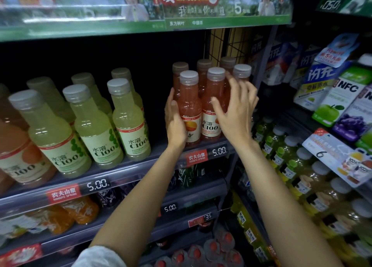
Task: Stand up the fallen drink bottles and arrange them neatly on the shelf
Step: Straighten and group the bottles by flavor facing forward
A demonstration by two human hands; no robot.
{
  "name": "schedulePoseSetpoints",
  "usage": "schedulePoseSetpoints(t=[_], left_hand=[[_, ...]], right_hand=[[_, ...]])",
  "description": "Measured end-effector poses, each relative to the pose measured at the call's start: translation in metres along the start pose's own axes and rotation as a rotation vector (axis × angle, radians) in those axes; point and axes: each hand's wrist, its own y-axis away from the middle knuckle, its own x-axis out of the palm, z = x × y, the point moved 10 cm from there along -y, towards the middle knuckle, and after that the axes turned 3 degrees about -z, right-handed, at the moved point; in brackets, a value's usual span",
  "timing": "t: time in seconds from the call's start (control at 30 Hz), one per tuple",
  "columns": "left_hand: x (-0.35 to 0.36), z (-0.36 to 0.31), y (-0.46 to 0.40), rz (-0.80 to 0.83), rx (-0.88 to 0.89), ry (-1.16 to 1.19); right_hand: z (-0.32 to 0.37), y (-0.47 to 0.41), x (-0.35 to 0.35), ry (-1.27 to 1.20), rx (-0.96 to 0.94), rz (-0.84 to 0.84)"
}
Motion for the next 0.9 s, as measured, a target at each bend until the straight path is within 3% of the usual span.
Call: schedulePoseSetpoints(t=[0.13, 0.2, 0.33, 0.5, 0.57, 0.73, 0.9], left_hand=[[-0.015, -0.015, 0.014, 0.049, -0.075, -0.063], [-0.023, -0.029, 0.028, 0.148, -0.105, -0.118], [-0.076, -0.07, 0.064, 0.26, 0.06, -0.321], [-0.197, -0.122, 0.084, -0.068, 0.525, -0.507], [-0.243, -0.121, 0.08, -0.217, 0.612, -0.486], [-0.281, -0.096, 0.044, -0.302, 0.522, -0.461], [-0.277, -0.078, 0.008, -0.157, 0.354, -0.411]], right_hand=[[0.016, 0.01, -0.024, -0.057, -0.057, -0.039], [0.031, 0.017, -0.032, -0.088, -0.107, -0.025], [0.077, 0.039, -0.029, -0.172, -0.222, 0.09], [0.148, 0.072, -0.008, -0.292, -0.333, 0.202], [0.177, 0.082, 0.004, -0.351, -0.338, 0.206], [0.211, 0.088, 0.038, -0.318, -0.167, 0.144], [0.221, 0.086, 0.055, -0.244, -0.039, 0.087]])
